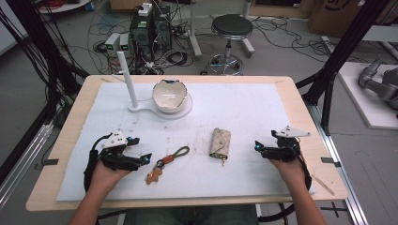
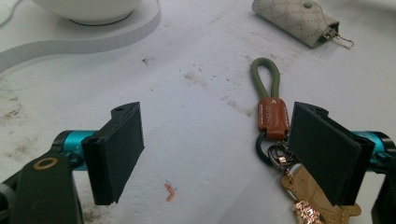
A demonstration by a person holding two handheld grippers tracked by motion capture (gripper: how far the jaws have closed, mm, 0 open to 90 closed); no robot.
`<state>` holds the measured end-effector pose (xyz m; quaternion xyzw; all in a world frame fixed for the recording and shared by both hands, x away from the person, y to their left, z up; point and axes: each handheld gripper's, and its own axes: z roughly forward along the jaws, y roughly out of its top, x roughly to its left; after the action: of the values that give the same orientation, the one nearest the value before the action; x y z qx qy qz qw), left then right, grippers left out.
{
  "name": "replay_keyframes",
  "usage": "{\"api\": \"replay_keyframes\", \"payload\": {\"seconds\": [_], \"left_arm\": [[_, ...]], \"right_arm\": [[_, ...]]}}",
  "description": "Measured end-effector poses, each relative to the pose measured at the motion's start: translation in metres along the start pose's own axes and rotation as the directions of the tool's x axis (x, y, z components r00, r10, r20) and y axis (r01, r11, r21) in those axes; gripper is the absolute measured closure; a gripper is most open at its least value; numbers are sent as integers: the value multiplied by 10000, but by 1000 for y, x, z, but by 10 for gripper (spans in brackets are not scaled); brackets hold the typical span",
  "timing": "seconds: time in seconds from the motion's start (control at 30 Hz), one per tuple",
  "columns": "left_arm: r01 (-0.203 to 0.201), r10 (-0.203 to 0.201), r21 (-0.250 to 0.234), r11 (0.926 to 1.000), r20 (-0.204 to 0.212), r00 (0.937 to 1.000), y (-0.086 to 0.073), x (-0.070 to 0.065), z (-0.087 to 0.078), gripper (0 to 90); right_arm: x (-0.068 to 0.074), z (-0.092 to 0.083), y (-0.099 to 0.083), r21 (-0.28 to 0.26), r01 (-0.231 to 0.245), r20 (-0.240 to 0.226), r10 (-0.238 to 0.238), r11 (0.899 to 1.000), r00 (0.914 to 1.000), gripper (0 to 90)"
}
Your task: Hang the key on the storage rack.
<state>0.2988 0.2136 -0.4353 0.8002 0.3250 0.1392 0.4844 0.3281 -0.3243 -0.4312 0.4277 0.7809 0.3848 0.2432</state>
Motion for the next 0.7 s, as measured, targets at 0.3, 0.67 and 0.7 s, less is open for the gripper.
{"api": "replay_keyframes", "payload": {"seconds": [0.3,0.67,0.7], "left_arm": [[-207,205,72,9998,204,9996,6,-8,11,184],[-1046,981,943,9900,711,9926,15,-28,47,190],[-1110,1032,1048,9883,768,9917,15,-30,50,197]], "right_arm": [[3,-3,-1,8,95,40,-95,10000,9999,174],[2,-12,-9,155,149,158,-152,9998,9998,174],[2,-12,-10,176,142,164,-145,9997,9998,174]]}}
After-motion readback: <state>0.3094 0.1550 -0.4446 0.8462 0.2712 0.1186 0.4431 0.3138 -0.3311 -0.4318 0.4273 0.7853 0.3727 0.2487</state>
